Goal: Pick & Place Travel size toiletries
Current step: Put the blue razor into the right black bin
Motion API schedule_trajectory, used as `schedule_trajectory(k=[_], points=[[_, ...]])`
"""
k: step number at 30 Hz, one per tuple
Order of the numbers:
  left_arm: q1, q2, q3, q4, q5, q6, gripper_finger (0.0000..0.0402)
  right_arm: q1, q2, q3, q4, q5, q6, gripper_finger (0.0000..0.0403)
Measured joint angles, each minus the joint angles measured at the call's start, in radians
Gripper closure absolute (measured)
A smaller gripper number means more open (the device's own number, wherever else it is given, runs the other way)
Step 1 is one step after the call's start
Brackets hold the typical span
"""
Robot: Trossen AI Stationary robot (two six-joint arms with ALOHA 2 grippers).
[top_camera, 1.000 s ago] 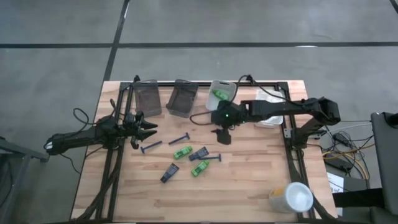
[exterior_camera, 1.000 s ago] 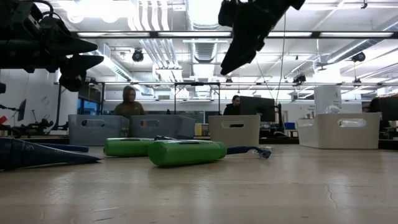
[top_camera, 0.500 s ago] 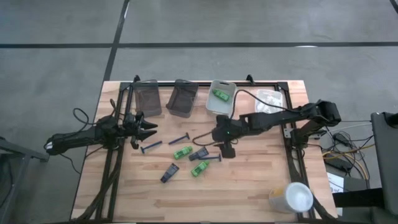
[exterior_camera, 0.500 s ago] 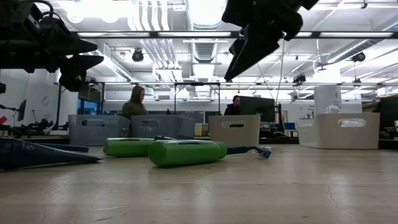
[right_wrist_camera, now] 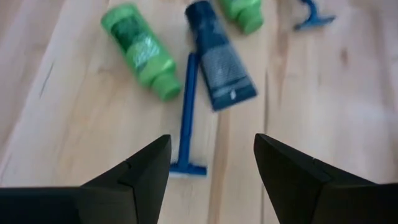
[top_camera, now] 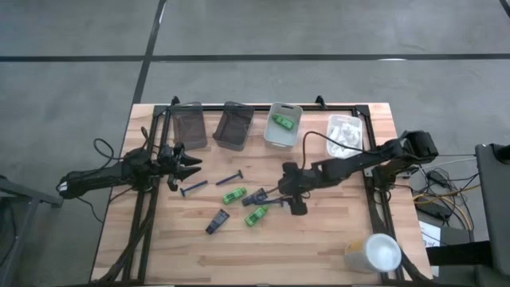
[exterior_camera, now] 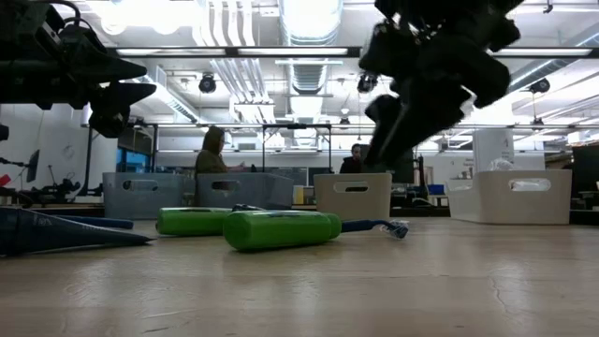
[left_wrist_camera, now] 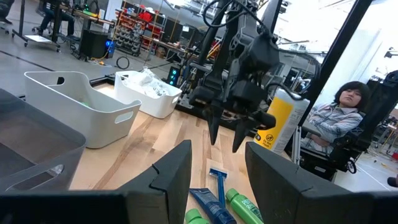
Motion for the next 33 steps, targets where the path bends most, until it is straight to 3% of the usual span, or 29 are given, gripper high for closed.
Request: schedule_trajectory(k=[6,14,24,33], points=[[0.0,0.0,0.0,0.0,0.0,0.0,0.0245,0.021,-0.037,-0.12,0.117,-0.003,0.074,0.0162],[0.0,0.0,0.0,0.0,0.0,0.0,0.0245,0.018,-0.235,-0.39,0.373,0.0,0.266,0.0141],[0.001,0.0,0.0,0.0,0.0,0.0,0.0245,0.018,-0.537,-0.72,0.731,0.01,0.085,0.011],[0.001,0.0,0.0,0.0,0.0,0.0,0.0245,0.018,-0.778,-0.878,0.806,0.009,0.018,0.0082]])
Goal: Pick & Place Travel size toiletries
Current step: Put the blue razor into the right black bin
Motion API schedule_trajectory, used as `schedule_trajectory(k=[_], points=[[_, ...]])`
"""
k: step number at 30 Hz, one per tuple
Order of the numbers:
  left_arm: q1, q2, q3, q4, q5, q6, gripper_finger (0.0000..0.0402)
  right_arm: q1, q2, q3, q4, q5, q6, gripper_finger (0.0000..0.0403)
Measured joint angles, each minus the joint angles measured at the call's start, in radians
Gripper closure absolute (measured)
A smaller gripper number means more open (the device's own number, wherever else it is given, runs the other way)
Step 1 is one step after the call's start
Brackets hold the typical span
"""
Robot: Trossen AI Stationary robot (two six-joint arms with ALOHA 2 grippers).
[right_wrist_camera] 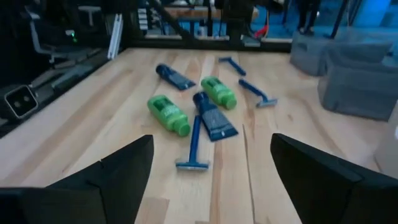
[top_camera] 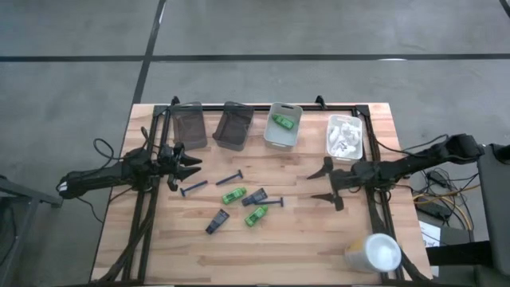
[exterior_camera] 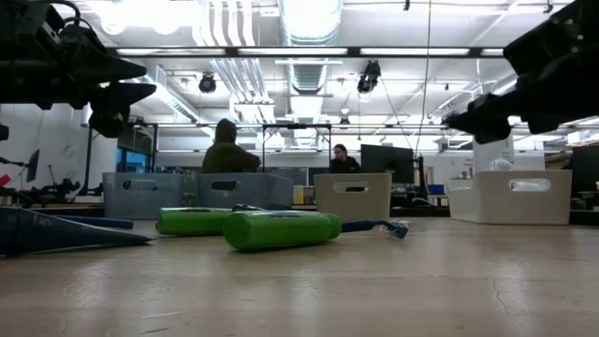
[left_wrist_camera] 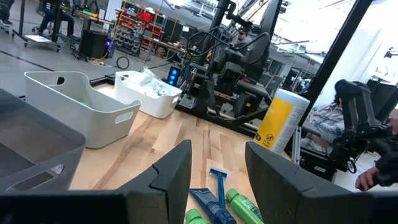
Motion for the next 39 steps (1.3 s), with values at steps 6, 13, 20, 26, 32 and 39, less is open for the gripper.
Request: schedule_trajectory(k=[6,13,20,26,32,39], points=[[0.0,0.0,0.0,0.0,0.0,0.0,0.0245,0.0,-0.146,0.0,-0.034,-0.002,-0.081,0.0064],[0.0,0.0,0.0,0.0,0.0,0.0,0.0245,0.0,-0.34,0.001,-0.086,-0.003,-0.132,0.0046],[0.0,0.0,0.0,0.0,0.0,0.0,0.0245,0.0,-0.621,0.001,-0.398,-0.004,-0.132,0.0049],[-0.001,0.001,0.0,0.0,0.0,0.0,0.0245,-0.003,-0.794,0.005,-0.567,-0.037,-0.156,0.0067],[-0.001,0.003,0.0,0.001,0.0,0.0,0.0245,-0.035,-0.794,0.002,-0.582,-0.037,-0.162,0.0078],[-0.001,0.003,0.0,0.0,0.0,0.0,0.0245,-0.055,-0.775,0.002,-0.583,-0.036,-0.15,0.006]])
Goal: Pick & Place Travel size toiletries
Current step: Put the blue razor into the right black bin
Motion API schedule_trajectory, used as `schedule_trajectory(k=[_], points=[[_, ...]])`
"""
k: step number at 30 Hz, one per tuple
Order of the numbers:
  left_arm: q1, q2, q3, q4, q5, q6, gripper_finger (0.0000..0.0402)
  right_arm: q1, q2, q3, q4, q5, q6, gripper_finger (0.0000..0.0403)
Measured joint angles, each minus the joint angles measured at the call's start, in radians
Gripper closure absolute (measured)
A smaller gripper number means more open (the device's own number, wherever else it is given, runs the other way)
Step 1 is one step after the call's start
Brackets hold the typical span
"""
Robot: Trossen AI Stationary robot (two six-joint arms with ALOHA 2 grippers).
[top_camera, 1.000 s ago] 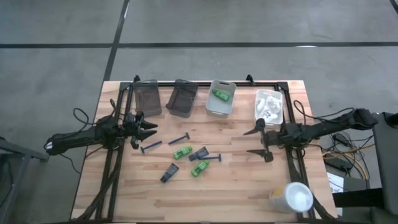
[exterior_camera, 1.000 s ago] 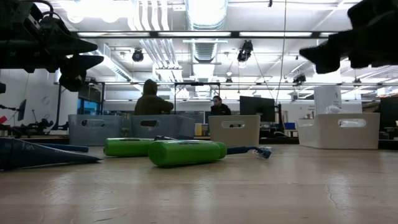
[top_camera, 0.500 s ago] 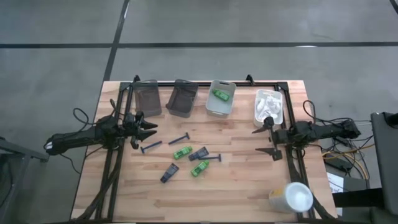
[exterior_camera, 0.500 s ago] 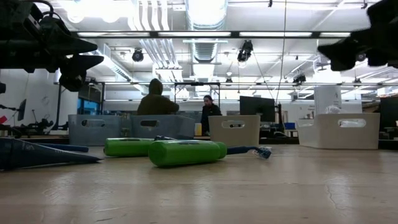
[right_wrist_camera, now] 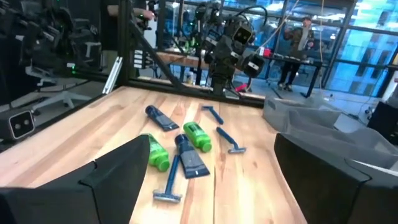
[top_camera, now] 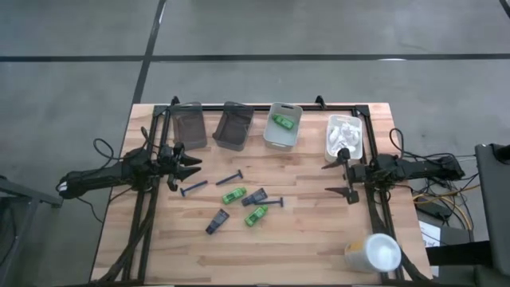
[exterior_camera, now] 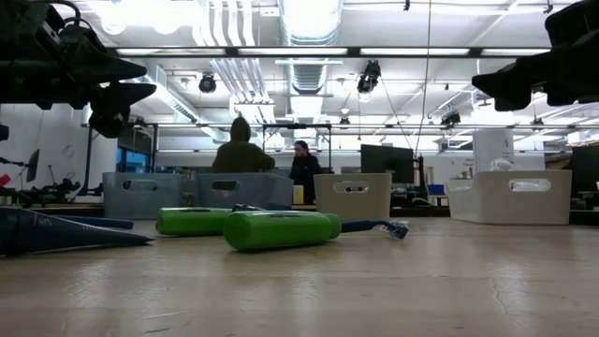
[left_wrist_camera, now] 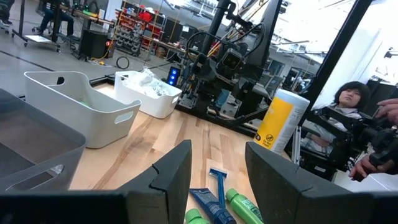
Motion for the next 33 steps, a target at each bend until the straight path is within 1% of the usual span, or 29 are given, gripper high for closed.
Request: schedule_trajectory(k=[5,9,19,24,33], points=[[0.0,0.0,0.0,0.0,0.0,0.0,0.0245,0.0,0.002,0.0,0.0,0.009,0.0,0.0045],[0.0,0.0,0.0,0.0,0.0,0.0,0.0245,-0.001,0.002,0.0,0.002,0.009,0.008,0.0042],[0.001,0.0,0.0,0.0,0.0,0.0,0.0245,-0.001,0.002,0.0,0.002,0.009,-0.007,0.0068],[0.001,0.0,0.0,0.0,0.0,0.0,0.0245,0.0,0.003,0.0,0.002,0.009,0.036,0.0077],[0.001,0.0,0.0,0.0,0.0,0.0,0.0245,0.0,0.003,0.0,0.002,0.009,0.058,0.0052]])
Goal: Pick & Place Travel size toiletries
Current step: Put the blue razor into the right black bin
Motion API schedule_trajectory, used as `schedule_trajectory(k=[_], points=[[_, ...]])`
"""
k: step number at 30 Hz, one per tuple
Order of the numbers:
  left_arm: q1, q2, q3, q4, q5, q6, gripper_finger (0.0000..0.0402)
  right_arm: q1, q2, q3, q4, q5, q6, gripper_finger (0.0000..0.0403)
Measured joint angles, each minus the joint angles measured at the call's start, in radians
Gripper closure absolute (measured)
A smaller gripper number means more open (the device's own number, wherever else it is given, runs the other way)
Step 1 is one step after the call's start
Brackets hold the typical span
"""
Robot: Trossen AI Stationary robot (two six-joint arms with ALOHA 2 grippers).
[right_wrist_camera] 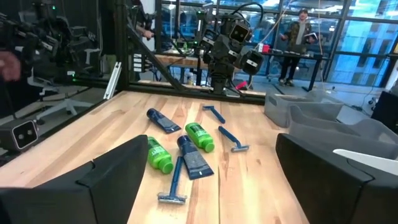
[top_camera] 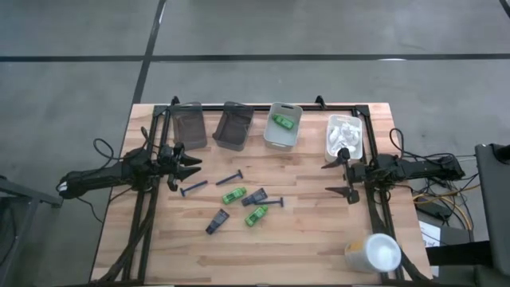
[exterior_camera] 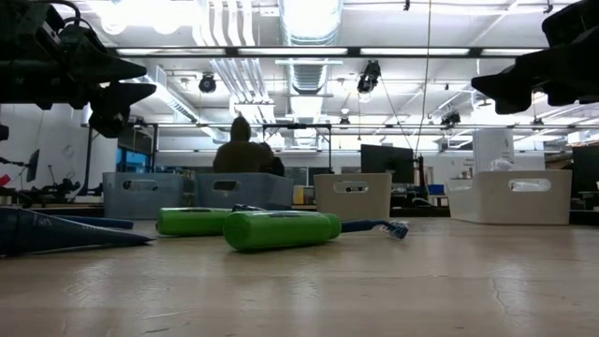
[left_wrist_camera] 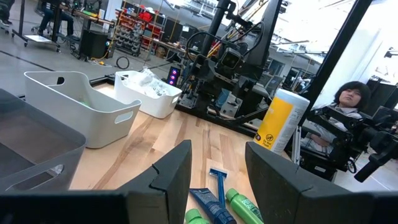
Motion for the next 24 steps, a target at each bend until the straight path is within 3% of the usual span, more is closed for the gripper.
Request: schedule_trajectory(k=[12,15,24], points=[[0.0,0.0,0.0,0.0,-0.001,0.001,0.0245,0.0,0.0,0.0,0.0,0.0,0.002,0.0054],[0.0,0.0,0.0,-0.003,-0.052,0.001,0.0245,0.0,0.0,0.0,0.0,0.0,0.002,0.0063],[0.001,0.0,0.0,0.015,-0.072,-0.228,0.0245,0.0,0.0,0.0,0.0,0.0,0.002,0.0085]])
